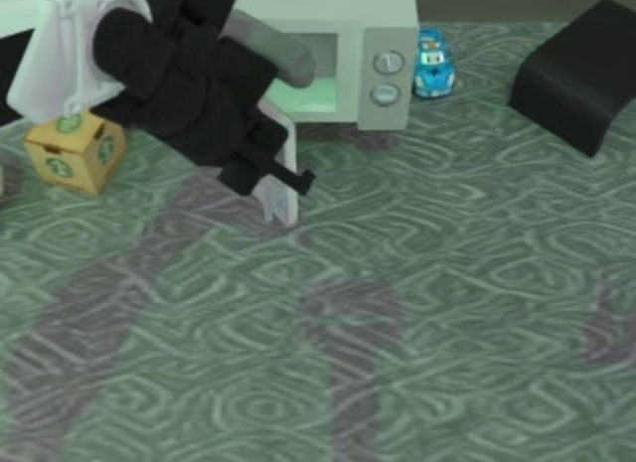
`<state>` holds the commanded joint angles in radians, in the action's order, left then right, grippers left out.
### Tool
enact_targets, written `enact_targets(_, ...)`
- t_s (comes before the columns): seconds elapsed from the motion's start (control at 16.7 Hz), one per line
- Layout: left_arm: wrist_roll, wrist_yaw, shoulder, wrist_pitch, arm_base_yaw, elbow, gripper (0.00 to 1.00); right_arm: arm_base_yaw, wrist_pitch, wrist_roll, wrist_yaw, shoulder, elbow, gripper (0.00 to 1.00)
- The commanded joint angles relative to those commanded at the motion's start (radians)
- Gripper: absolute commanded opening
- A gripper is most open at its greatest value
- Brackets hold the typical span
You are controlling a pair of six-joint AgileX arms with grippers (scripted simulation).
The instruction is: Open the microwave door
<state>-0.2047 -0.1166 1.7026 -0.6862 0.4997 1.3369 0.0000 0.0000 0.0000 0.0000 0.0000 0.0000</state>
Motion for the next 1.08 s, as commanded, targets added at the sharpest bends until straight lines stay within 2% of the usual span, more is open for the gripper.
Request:
enact_targets(0.54,0.001,-0.008,0.001,-0.001,0.004,-0.004,0.0,0.0,0.0,0.0,0.0,0.0,0.0,1.0)
enact_targets(0.9,-0.115,-0.064,-0.034,-0.015,-0.045,-0.034,0.0,0.0,0.0,0.0,0.0,0.0,0.0,1.0)
enact_targets(1.08,-0.133,-0.074,-0.038,-0.019,-0.053,-0.04,0.0,0.0,0.0,0.0,0.0,0.0,0.0,1.0)
